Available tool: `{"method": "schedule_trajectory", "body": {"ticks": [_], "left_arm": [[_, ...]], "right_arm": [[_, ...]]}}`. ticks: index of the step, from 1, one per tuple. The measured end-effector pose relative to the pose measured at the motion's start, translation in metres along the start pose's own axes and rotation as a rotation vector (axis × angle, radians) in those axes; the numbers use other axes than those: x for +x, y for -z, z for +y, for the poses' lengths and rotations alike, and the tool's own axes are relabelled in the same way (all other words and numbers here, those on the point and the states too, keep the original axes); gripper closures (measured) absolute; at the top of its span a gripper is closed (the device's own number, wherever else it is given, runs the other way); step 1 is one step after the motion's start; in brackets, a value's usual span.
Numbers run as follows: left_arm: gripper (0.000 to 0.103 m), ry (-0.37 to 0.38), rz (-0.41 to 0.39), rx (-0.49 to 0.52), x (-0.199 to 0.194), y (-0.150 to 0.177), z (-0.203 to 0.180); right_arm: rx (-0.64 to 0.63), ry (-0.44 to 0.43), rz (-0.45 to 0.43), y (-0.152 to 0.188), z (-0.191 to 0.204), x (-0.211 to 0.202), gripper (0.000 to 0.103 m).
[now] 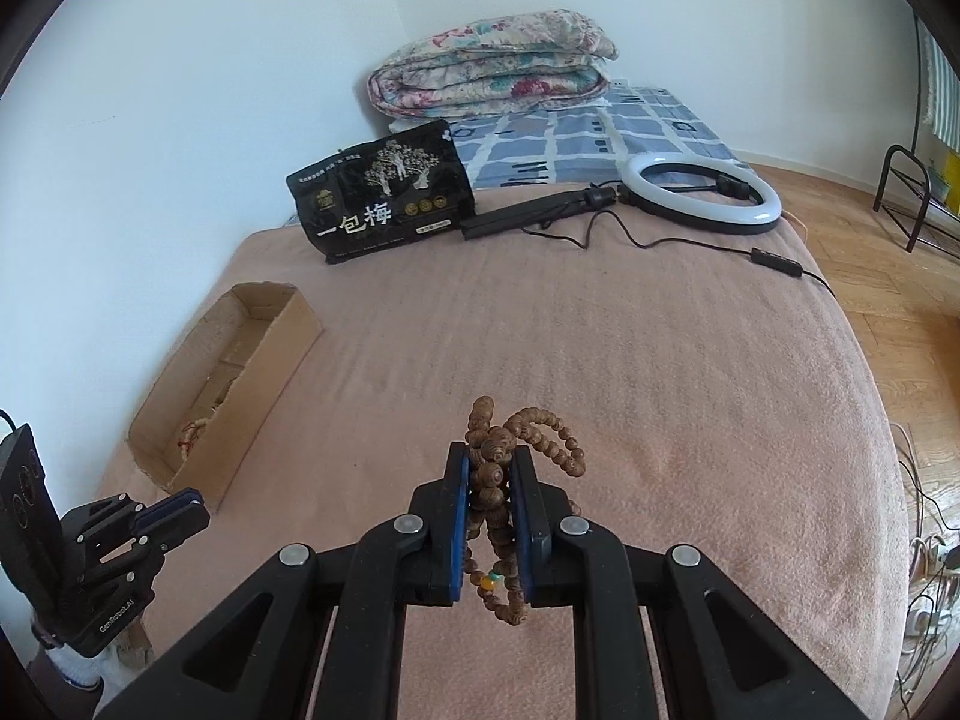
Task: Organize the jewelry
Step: 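Lift the mala with the right tool while the left tool carries the pearl to the box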
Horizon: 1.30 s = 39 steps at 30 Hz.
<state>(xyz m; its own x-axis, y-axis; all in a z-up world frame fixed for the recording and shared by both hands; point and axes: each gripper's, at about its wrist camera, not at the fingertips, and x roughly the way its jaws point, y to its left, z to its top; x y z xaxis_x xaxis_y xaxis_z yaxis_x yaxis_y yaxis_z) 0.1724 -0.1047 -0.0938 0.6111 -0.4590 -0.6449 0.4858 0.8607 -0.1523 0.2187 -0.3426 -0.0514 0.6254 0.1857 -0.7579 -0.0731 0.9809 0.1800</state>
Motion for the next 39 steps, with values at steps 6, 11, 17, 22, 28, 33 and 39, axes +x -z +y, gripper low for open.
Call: {"method": "schedule_trajectory", "body": {"ticks": [6, 11, 17, 22, 28, 33, 39], "left_arm": [[0.097, -0.035, -0.031, -0.020, -0.017, -0.005, 0.022], [0.097, -0.065, -0.058, -0.053, -0.031, -0.007, 0.048], [0.097, -0.107, -0.078, -0.080, -0.042, -0.010, 0.077], [0.097, -0.139, -0.091, -0.101, -0.050, -0.012, 0.099], [0.097, -0.173, -0.099, -0.116, -0.053, -0.011, 0.121], [0.097, -0.193, -0.099, -0.125, -0.051, -0.012, 0.135], [0.097, -0.206, -0.094, -0.139, -0.048, -0.011, 0.147]], "right_arm": [[-0.046, -0.040, -0.006, -0.010, 0.036, 0.003, 0.092], [-0.080, -0.072, -0.008, -0.019, 0.067, 0.009, 0.092], [-0.122, -0.108, -0.007, -0.029, 0.105, 0.021, 0.092], [-0.152, -0.142, -0.007, -0.038, 0.136, 0.031, 0.092], [-0.194, -0.160, 0.003, -0.043, 0.167, 0.047, 0.092], [-0.209, -0.175, 0.009, -0.049, 0.184, 0.058, 0.092], [-0.226, -0.192, 0.018, -0.054, 0.203, 0.072, 0.092]]}}
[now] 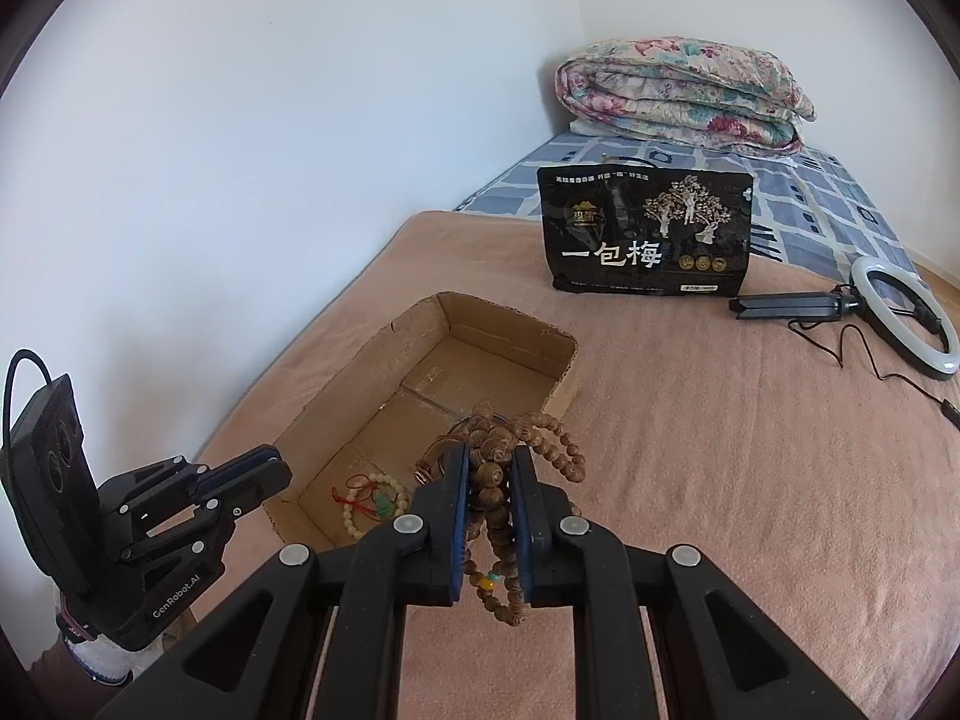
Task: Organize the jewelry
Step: 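Lift the mala with the right tool while the left tool carries the pearl to the box, then open the right tool to drop the mala while the left tool releases the pearl in the box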
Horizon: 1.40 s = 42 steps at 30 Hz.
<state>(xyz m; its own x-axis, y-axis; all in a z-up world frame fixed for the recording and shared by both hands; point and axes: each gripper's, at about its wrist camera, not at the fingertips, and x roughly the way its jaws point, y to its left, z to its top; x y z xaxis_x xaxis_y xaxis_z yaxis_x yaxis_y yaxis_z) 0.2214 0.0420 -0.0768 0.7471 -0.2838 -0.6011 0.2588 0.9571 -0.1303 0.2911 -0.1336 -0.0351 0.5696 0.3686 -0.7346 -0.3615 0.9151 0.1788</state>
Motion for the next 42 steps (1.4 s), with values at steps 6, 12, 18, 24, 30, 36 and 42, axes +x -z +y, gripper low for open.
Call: {"method": "schedule_trajectory", "body": {"ticks": [6, 12, 18, 24, 30, 36, 42], "left_arm": [[0.097, -0.003, 0.002, -0.008, 0.006, 0.000, 0.008], [0.097, -0.002, 0.004, -0.016, 0.012, -0.002, 0.015], [0.097, -0.002, 0.010, -0.026, 0.020, -0.003, 0.023], [0.097, -0.004, 0.016, -0.030, 0.026, -0.004, 0.027], [0.097, -0.007, 0.023, -0.035, 0.030, -0.004, 0.029], [0.097, -0.004, 0.030, -0.043, 0.031, -0.006, 0.028], [0.090, -0.018, 0.045, -0.046, 0.035, -0.006, 0.027]], "right_arm": [[-0.009, 0.002, 0.009, -0.009, 0.008, 0.017, 0.092], [-0.022, 0.012, 0.019, -0.020, 0.011, 0.035, 0.092], [-0.014, 0.022, 0.028, -0.027, 0.009, 0.055, 0.092], [-0.001, 0.017, 0.041, -0.030, 0.009, 0.072, 0.092], [0.001, 0.009, 0.047, -0.032, 0.011, 0.082, 0.092], [-0.012, 0.000, 0.050, -0.034, 0.016, 0.086, 0.091], [-0.022, 0.031, 0.023, -0.035, 0.019, 0.082, 0.059]]}}
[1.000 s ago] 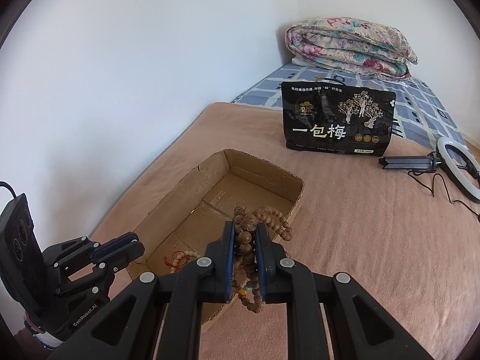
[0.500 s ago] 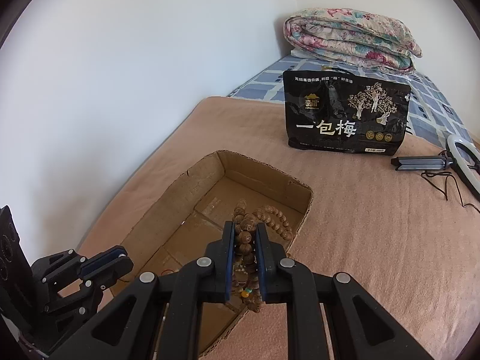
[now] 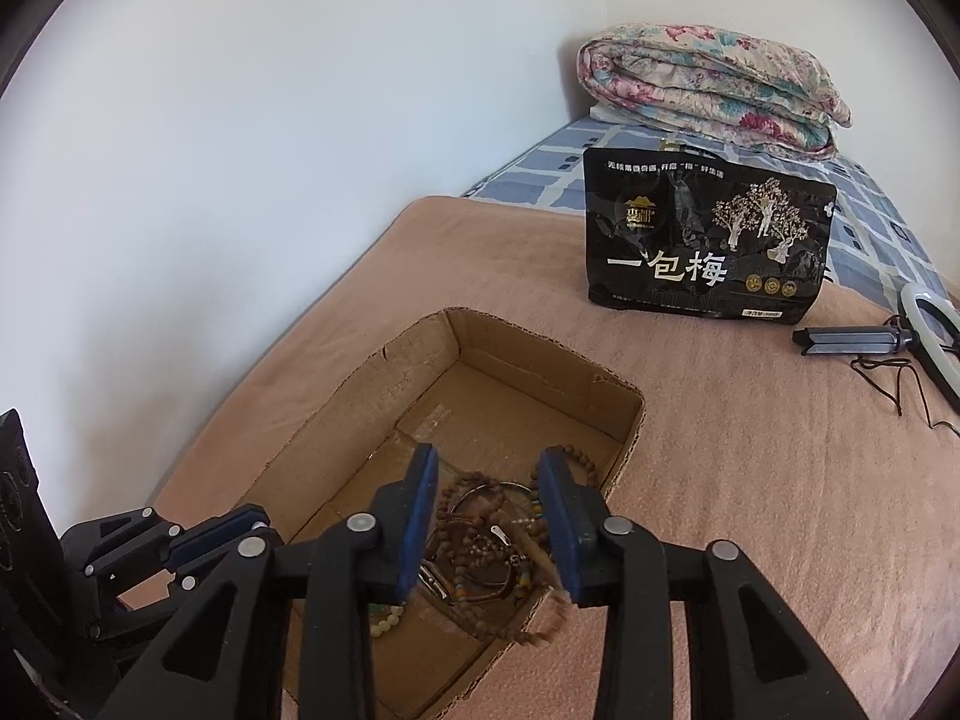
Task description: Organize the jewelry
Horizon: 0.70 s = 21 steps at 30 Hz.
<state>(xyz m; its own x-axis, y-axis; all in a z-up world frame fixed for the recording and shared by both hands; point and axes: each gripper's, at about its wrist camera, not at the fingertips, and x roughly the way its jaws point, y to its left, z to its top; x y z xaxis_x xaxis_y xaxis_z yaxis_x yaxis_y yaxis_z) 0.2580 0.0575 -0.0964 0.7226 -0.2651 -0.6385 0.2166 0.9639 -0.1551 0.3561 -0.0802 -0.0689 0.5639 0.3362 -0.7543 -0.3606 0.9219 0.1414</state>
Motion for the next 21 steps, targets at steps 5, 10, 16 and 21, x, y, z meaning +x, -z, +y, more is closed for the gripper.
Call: {"method": "schedule_trajectory", "body": {"ticks": [5, 10, 16, 21], "left_arm": [[0.060, -0.003, -0.015, -0.017, -0.004, 0.001, 0.001], [0.060, -0.010, -0.017, -0.015, -0.007, 0.001, 0.003], [0.060, -0.016, -0.028, -0.023, -0.019, 0.002, 0.000], [0.060, -0.022, -0.037, -0.025, -0.033, 0.002, -0.006]], "right_arm": [[-0.014, 0.035, -0.021, -0.001, 0.003, -0.006, 0.037], [-0.039, 0.070, -0.036, -0.001, 0.006, -0.013, 0.026], [-0.054, 0.098, -0.056, 0.002, 0.008, -0.028, 0.018], [-0.043, 0.105, -0.076, 0.007, 0.006, -0.045, 0.016]]}}
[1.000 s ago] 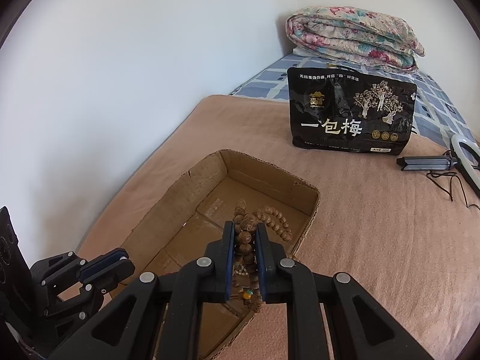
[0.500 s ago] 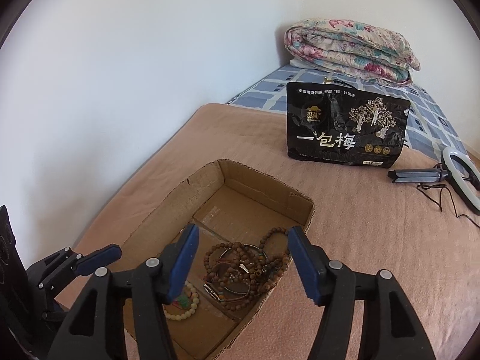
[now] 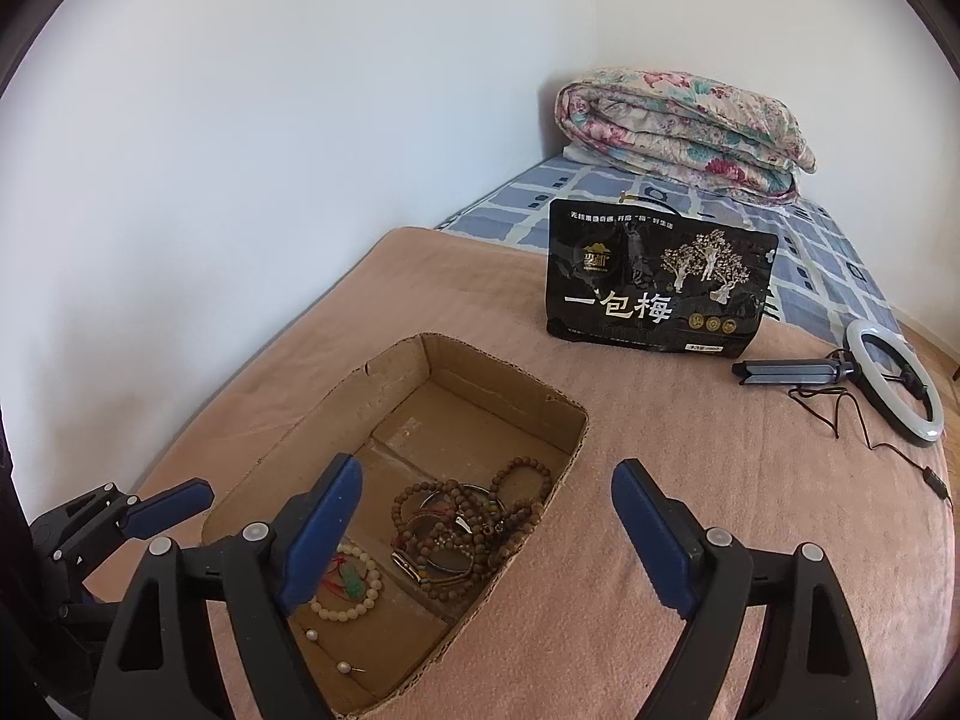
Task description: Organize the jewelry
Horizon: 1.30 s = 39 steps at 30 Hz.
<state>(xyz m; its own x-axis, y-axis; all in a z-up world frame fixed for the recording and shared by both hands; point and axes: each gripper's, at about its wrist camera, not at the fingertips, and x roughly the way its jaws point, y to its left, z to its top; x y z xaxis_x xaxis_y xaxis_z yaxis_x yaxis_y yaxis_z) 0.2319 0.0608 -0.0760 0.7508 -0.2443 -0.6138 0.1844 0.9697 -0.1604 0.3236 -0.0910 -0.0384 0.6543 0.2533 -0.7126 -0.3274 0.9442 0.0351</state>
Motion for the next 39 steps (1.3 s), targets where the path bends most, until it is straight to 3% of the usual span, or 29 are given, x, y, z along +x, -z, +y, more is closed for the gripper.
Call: {"method": "schedule_trajectory", "body": {"ticks": [11, 15, 20, 24, 28, 35, 39], "left_arm": [[0.059, -0.029, -0.038, 0.021, -0.040, 0.002, -0.019], [0.047, -0.049, -0.060, 0.035, -0.057, 0.002, -0.029], [0.045, -0.063, -0.080, 0.048, -0.076, 0.004, -0.041], [0.029, -0.081, -0.101, 0.049, -0.090, 0.007, -0.048], [0.026, -0.094, -0.103, 0.052, -0.100, 0.010, -0.053], [0.017, -0.124, -0.110, 0.054, -0.116, 0.016, -0.062], [0.005, -0.137, -0.125, 0.055, -0.125, 0.018, -0.067]], "right_arm": [[0.009, 0.013, -0.047, 0.013, -0.016, -0.046, 0.015], [-0.004, 0.018, -0.066, 0.019, -0.019, -0.061, 0.015], [-0.033, 0.029, -0.086, 0.031, -0.019, -0.080, 0.012], [-0.057, 0.038, -0.102, 0.039, -0.016, -0.094, 0.010], [-0.065, 0.048, -0.122, 0.045, -0.017, -0.105, 0.003], [-0.067, 0.069, -0.131, 0.056, -0.022, -0.114, 0.000], [-0.074, 0.081, -0.129, 0.060, -0.023, -0.117, 0.000]]}}
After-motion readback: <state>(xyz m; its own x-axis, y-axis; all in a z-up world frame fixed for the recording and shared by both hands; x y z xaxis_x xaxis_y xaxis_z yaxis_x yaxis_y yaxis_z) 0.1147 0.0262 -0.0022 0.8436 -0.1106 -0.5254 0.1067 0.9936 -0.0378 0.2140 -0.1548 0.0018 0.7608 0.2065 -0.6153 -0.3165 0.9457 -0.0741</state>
